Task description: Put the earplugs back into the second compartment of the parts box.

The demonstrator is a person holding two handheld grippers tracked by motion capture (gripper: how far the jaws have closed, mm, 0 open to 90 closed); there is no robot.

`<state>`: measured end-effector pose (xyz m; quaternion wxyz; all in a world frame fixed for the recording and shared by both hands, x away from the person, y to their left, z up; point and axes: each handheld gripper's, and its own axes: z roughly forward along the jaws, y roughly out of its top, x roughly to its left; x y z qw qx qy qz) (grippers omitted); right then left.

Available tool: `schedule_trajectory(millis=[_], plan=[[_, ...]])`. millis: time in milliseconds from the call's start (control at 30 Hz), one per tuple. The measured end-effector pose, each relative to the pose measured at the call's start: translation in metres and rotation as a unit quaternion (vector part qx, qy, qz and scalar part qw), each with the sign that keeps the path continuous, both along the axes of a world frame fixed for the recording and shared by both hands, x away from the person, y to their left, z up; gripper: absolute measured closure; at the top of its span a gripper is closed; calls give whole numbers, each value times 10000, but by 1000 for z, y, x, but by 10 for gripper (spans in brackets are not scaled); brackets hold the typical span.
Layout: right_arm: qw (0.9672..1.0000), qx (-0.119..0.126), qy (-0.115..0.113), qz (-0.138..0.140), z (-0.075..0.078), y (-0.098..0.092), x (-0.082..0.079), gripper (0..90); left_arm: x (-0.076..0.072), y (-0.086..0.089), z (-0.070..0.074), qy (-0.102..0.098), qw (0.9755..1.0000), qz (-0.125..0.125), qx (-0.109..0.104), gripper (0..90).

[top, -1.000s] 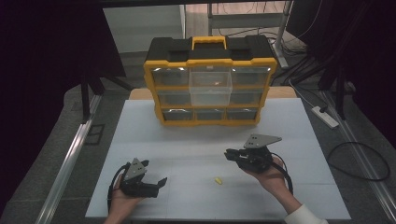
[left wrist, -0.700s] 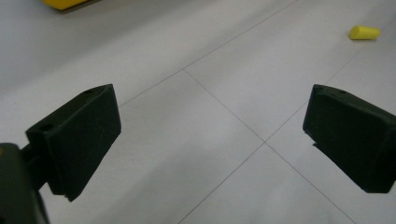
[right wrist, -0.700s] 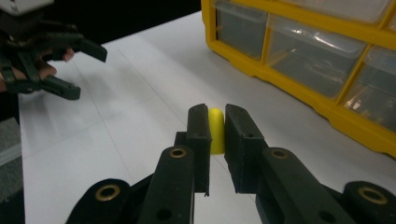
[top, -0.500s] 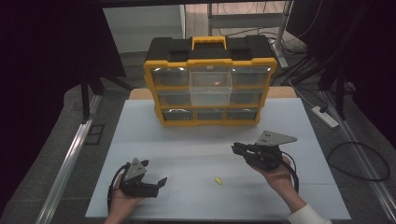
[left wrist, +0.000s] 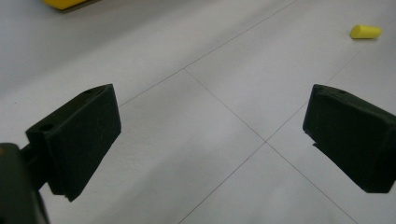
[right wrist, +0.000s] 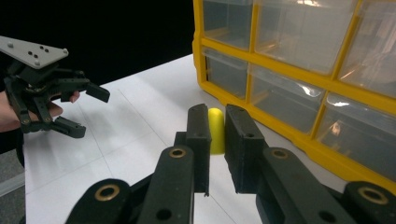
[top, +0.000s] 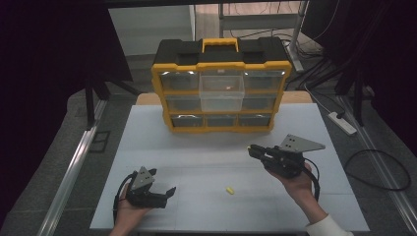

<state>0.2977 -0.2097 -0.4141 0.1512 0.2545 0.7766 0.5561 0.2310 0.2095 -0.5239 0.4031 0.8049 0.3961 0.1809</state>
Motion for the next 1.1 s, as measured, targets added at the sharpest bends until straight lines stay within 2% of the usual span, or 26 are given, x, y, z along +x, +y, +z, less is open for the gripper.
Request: schedule_trajectory(millis=[400,533,667,700,867,1100], plan=[[9998,143,-158,-13,13,-2,-2,794,0,0,0,-25,10000,1,-6,44],[9994,190,-289,-8,26,-3,-2,795,-1,1,1,-22,10000,4,-38,43],[9986,345,-394,20,41,0,0,795,-1,1,2,-47,10000,-5,-40,43],[9986,345,-394,20,41,0,0,795,-1,1,2,-47,10000,-5,-40,43],[9973,407,-612,48,65,7,6,795,0,1,1,-55,10000,-7,-45,43],[9966,420,-702,21,85,13,12,794,-1,1,1,-44,10000,-18,-48,43]])
